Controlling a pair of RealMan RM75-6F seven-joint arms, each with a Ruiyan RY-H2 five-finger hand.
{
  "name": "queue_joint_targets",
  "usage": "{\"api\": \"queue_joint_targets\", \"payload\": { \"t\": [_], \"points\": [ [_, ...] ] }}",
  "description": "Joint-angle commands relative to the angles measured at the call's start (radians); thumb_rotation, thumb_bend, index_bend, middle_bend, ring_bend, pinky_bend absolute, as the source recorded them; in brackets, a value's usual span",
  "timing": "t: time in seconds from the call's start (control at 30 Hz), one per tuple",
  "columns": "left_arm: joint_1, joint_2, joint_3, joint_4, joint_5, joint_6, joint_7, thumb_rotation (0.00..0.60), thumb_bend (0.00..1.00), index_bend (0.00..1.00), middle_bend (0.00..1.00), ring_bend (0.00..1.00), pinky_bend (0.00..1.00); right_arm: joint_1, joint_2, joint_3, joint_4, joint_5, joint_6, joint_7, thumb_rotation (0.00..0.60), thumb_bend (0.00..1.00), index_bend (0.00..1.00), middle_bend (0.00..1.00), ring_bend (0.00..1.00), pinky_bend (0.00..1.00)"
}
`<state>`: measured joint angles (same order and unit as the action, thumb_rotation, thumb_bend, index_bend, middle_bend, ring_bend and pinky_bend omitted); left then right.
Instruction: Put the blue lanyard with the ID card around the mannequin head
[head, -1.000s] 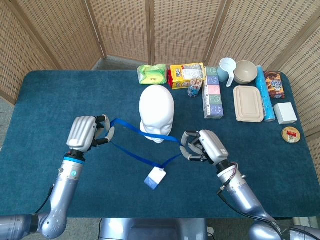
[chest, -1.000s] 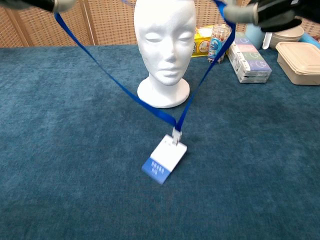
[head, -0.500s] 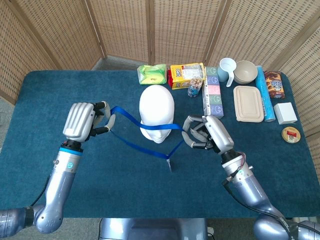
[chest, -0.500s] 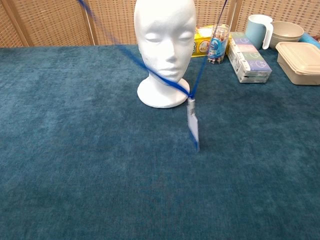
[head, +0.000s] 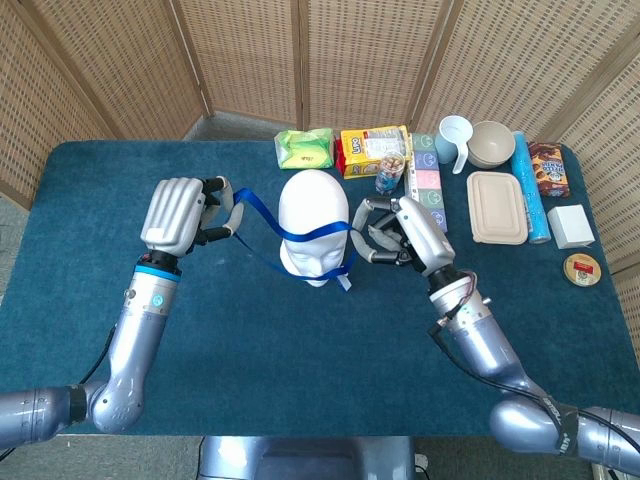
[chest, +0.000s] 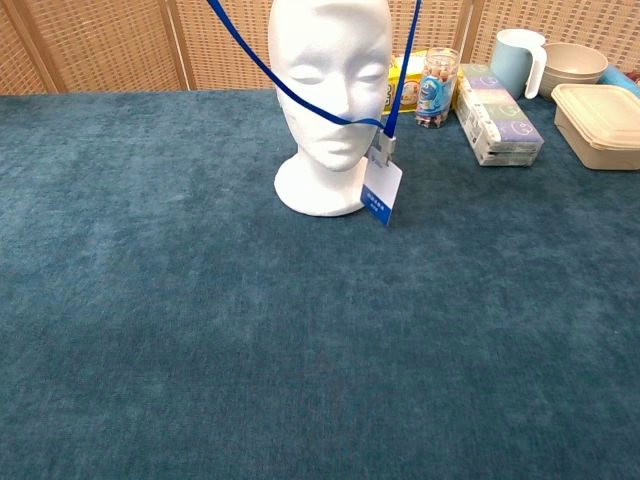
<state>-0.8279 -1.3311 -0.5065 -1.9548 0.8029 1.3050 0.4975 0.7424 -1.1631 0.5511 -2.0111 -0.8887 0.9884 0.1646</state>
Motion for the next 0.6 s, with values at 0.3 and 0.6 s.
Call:
{"api": "queue_joint_targets", "payload": {
  "t": [0.3,0.6],
  "points": [
    [-0.028,-0.007,-0.005,0.114,-0.069,-0.033,-0.036,0.505,0.42,0.65,1.0,1.0,1.0,0.061,-0.004,0.011,0.064,0.052,-0.022,-0.015,0.598,0.57,0.68,1.0,1.0,1.0],
    [-0.06,-0.029,-0.012,0.213,-0.11,-0.072,-0.066,0.503,0.42,0.65,1.0,1.0,1.0,0.132,-0.018,0.018,0.15,0.118,-0.048,-0.052,0.6,0.56,0.68,1.0,1.0,1.0]
  ]
}}
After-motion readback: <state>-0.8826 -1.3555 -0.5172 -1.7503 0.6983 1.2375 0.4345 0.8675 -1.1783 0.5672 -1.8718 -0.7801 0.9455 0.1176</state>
